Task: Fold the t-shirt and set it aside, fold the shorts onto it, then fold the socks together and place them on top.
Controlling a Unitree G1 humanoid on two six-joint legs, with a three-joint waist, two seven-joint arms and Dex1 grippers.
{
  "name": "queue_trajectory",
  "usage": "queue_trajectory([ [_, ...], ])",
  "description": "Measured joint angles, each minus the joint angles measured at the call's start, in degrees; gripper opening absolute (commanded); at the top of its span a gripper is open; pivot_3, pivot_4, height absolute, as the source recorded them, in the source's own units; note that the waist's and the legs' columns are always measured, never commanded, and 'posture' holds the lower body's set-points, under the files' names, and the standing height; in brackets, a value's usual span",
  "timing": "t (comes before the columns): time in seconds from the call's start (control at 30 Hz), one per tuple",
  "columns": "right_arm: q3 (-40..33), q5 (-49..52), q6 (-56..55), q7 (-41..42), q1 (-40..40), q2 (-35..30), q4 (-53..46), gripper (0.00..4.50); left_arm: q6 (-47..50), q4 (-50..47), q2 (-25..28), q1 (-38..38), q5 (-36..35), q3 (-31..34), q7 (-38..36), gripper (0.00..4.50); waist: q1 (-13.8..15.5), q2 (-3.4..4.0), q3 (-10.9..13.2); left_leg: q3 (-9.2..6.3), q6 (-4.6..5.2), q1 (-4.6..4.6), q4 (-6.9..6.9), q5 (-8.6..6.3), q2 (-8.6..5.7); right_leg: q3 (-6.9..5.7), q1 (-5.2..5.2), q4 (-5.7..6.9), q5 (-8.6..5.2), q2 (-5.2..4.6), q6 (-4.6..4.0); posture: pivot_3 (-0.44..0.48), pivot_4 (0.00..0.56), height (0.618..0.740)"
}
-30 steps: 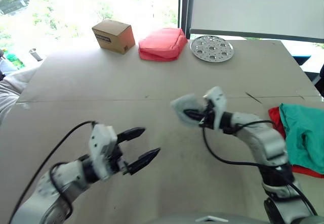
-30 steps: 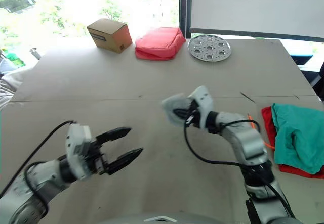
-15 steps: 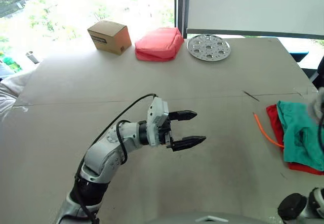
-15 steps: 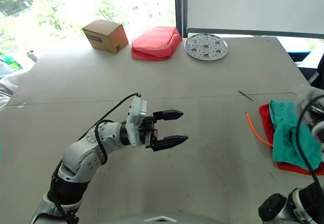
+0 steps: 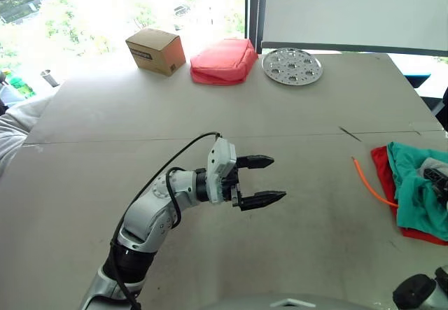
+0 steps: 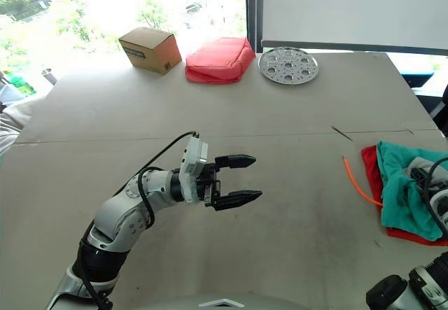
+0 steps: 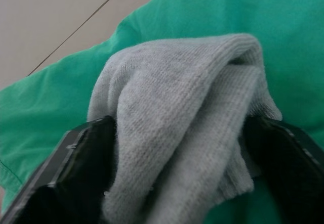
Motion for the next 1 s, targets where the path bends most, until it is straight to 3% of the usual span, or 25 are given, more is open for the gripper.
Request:
queue_trajectory([
  [0.1,-5.3,4.4,4.4,3.0,2.0,0.1,-8.6,4.48,0.0,0.8,0.0,-0.2,-0.2,0.2,-0.9,4.5,-0.1,0.06,0.0,0.0,0.01,0.0,-0.02,-0.01,0.03,0.0,0.0,-0.01,-0.02,0.02,0.03,0.0,0.15,0.739],
  [0.23,-10.9,10.9,6.5,9.6,11.8,0.1,-21.8,4.48,0.2,2.8,0.0,-1.0,-0.7,0.4,-2.1,4.5,0.1,0.04,0.0,-0.02,0.01,-0.01,-0.01,-0.01,0.07,0.0,0.0,-0.04,-0.06,0.01,0.1,0.0,0.15,0.739],
  [0.33,-11.5,14.3,-0.2,14.4,19.2,0.8,-28.5,4.48,0.4,4.3,-1.0,-1.7,-0.7,1.3,-0.8,4.5,-0.1,0.02,0.0,0.03,0.01,0.03,-0.01,-0.01,0.09,0.03,0.0,-0.05,-0.11,-0.01,0.19,0.0,0.15,0.739],
  [0.4,-7.9,16.8,-8.0,17.4,21.0,3.4,-33.3,4.48,-0.2,5.4,-2.9,-1.9,0.2,3.2,2.7,4.5,-0.8,-0.09,-0.1,0.11,0.0,0.1,-0.01,-0.02,0.2,0.09,0.01,-0.06,-0.11,0.07,0.22,0.0,0.15,0.739],
  [0.47,1.4,17.8,-15.8,19.0,21.2,4.6,-36.6,4.48,-2.2,6.5,-5.4,-1.9,2.8,5.0,8.2,4.5,-1.5,-0.12,-0.1,0.11,0.0,0.13,-0.01,-0.02,0.21,0.12,0.02,-0.05,-0.1,0.07,0.22,0.0,0.15,0.739],
  [0.57,22.8,13.2,-25.1,20.5,20.7,0.9,-36.3,4.48,-2.6,6.6,-7.9,-0.3,4.2,9.6,16.2,4.5,-1.7,-0.2,0.0,0.06,-0.01,0.1,-0.05,-0.02,0.2,0.1,-0.01,-0.04,-0.11,0.07,0.19,0.0,0.15,0.739],
  [0.63,38.0,7.1,-32.1,21.8,17.3,-3.0,-31.4,4.48,-0.1,5.3,-8.0,1.5,4.2,14.2,22.5,4.5,-1.5,-0.24,0.0,0.03,-0.01,0.07,-0.06,-0.01,0.17,0.09,-0.05,-0.03,-0.1,0.08,0.17,0.0,0.15,0.739],
  [0.7,41.7,5.6,-34.1,22.2,16.2,-3.7,-29.5,4.48,0.5,4.6,-7.9,2.0,4.1,15.4,24.0,4.5,-1.4,-0.31,0.1,0.01,-0.02,0.07,-0.06,-0.01,0.16,0.08,-0.05,-0.03,-0.1,0.07,0.17,0.0,0.15,0.739],
  [0.77,55.2,1.1,-41.9,26.7,9.7,-4.7,-19.2,4.48,3.5,-1.8,-4.5,6.8,2.7,18.9,26.2,4.5,-0.6,-0.46,0.2,-0.03,-0.03,0.04,-0.02,0.0,0.15,0.03,-0.06,-0.03,0.0,0.05,-0.01,0.0,0.15,0.739],
  [0.83,59.7,0.7,-45.7,31.7,6.9,-7.2,-13.2,4.48,5.1,-6.0,-0.4,10.1,0.6,21.0,24.0,4.5,-0.3,-0.51,0.2,-0.02,-0.03,0.05,-0.02,0.0,0.15,0.0,-0.11,-0.02,0.02,0.0,-0.05,0.0,0.15,0.739],
  [0.87,61.4,0.7,-48.4,35.6,6.3,-9.8,-9.5,4.48,5.9,-8.7,4.2,13.7,-0.8,22.6,21.1,4.5,-0.3,-0.5,0.3,-0.01,-0.03,0.05,-0.04,-0.01,0.16,0.0,-0.11,-0.04,0.02,0.01,-0.06,0.0,0.15,0.739],
  [1.0,61.0,1.2,-54.2,43.8,8.3,-15.2,-2.9,4.48,7.8,-12.8,8.8,22.3,-6.0,28.6,16.4,4.5,0.4,-0.41,0.4,-0.06,-0.03,-0.04,-0.02,-0.01,0.13,-0.13,-0.13,-0.08,-0.1,-0.15,0.12,0.0,0.15,0.739],
])
